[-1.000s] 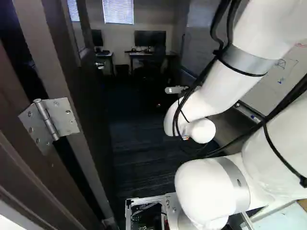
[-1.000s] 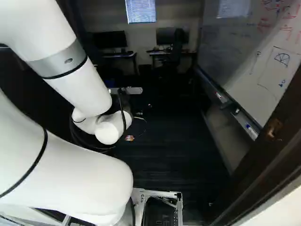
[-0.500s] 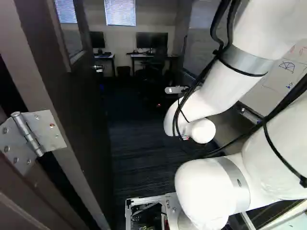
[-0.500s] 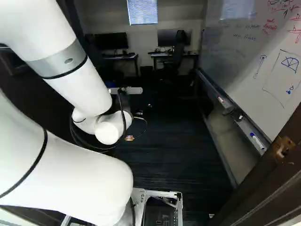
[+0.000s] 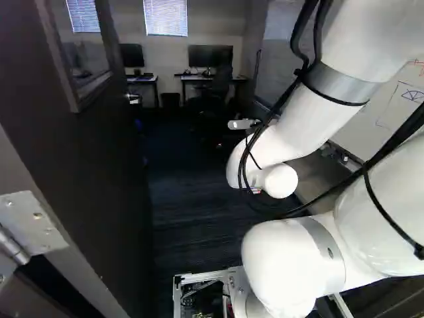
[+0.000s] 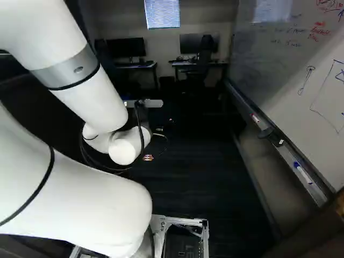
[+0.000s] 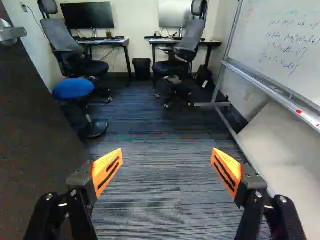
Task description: Open the door and move inside
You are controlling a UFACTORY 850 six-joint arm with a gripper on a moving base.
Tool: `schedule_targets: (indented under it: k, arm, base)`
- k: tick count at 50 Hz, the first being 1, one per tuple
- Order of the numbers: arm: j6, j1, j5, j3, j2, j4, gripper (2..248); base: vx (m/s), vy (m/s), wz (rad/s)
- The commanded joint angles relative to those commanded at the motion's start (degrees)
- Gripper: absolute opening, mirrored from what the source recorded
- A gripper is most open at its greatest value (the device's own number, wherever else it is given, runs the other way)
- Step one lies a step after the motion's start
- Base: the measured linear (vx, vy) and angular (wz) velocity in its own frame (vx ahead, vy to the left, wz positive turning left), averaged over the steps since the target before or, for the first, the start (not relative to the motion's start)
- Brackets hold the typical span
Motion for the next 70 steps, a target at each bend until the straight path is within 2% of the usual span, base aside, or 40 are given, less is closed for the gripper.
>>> schedule_targets:
  k: [70]
  arm:
    - [0.00,0.00,0.00,0.00,0.00,0.00,247]
  base:
    - [0.162,0.002,0.001]
